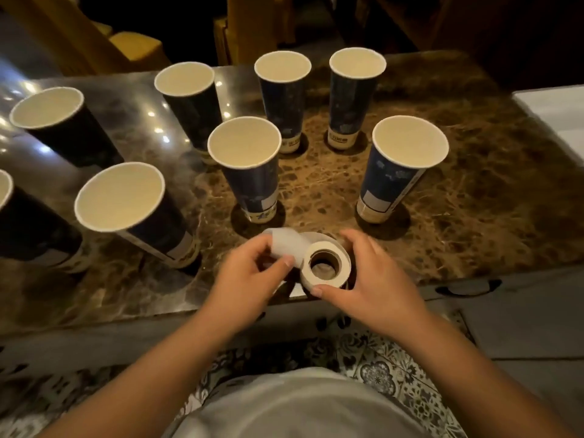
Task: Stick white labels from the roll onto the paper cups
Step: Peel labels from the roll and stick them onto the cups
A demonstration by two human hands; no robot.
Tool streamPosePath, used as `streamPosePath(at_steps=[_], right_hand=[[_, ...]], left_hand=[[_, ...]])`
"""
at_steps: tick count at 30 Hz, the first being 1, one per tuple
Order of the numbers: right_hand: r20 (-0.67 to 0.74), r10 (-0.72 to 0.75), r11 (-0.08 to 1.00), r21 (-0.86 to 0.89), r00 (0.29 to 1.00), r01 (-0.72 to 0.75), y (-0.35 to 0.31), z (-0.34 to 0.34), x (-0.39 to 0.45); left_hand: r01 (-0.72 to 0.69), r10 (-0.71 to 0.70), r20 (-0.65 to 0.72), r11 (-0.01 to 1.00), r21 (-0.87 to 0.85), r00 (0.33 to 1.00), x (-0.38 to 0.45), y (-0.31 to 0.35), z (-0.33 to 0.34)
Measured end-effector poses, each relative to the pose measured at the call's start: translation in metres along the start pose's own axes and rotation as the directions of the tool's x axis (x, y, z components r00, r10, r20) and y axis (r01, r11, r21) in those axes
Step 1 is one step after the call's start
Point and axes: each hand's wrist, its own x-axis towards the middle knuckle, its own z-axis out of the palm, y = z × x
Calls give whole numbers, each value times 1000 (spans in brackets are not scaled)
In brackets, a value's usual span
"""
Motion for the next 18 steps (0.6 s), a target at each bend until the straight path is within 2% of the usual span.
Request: streamPosePath(at_steps=[1, 3, 9, 15, 18], right_hand=[[-1, -61, 998, -14, 998, 61, 3, 1, 0], [11, -193, 979, -71, 981, 193, 9, 1, -1], [122, -363, 890, -249, 924, 382, 24, -3, 3], [96, -384, 902, -172, 918, 395, 25, -8, 4], [-102, -382, 920, 48, 918, 388, 12, -12, -2]], left_hand=[[65, -69, -33, 992, -110, 997, -4, 1, 1], [134, -154, -82, 968, -211, 985, -12, 1, 3], [175, -229, -150, 935, -310, 962, -25, 2, 3], [135, -176, -151, 960, -246, 973, -29, 12, 2], [128, -163, -142, 966, -227, 976, -28, 16, 3]])
